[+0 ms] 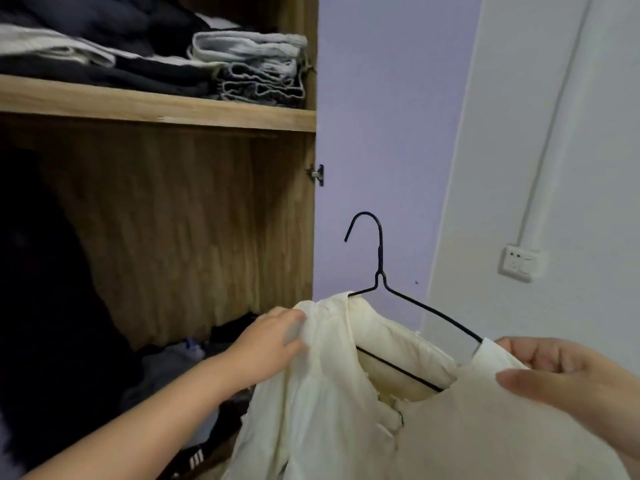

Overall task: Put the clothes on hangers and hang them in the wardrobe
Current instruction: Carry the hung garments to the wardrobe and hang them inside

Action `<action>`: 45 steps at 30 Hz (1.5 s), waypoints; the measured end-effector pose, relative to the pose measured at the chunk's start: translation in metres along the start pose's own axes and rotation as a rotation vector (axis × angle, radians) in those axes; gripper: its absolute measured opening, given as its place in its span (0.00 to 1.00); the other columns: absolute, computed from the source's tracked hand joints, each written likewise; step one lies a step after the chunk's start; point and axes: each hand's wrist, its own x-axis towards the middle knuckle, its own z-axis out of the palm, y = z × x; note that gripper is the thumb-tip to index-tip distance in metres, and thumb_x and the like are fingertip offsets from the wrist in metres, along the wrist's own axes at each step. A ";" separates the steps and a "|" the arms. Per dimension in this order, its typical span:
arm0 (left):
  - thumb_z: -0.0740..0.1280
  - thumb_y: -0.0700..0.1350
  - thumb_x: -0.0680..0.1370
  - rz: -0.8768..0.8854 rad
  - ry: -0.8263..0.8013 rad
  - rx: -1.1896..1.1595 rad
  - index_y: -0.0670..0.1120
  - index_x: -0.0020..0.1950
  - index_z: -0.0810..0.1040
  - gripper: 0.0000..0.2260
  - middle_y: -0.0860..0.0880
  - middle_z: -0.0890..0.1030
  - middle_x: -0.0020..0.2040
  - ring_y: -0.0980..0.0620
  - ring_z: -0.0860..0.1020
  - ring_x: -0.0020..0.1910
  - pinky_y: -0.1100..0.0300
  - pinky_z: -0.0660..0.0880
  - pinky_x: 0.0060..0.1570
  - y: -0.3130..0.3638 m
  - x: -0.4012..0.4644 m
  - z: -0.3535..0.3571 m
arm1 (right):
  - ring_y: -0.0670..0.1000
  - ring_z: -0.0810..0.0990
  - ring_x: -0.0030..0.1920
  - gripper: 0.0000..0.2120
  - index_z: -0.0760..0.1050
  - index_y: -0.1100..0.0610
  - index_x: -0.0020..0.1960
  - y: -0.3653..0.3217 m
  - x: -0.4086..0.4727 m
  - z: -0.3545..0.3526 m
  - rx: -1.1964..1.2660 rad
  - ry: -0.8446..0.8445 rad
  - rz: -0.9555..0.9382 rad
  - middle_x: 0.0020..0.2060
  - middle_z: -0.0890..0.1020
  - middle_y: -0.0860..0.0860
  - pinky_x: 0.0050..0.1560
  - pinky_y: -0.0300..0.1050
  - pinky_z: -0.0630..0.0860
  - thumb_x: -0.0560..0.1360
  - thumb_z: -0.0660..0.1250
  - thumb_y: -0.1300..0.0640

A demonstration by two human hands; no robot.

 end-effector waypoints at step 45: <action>0.60 0.43 0.79 -0.789 0.726 0.202 0.49 0.74 0.55 0.25 0.43 0.77 0.58 0.47 0.77 0.52 0.48 0.75 0.55 -0.399 0.051 -0.251 | 0.56 0.77 0.42 0.17 0.75 0.61 0.48 -0.186 0.582 0.430 0.306 -0.508 -0.368 0.41 0.78 0.57 0.41 0.42 0.74 0.69 0.55 0.76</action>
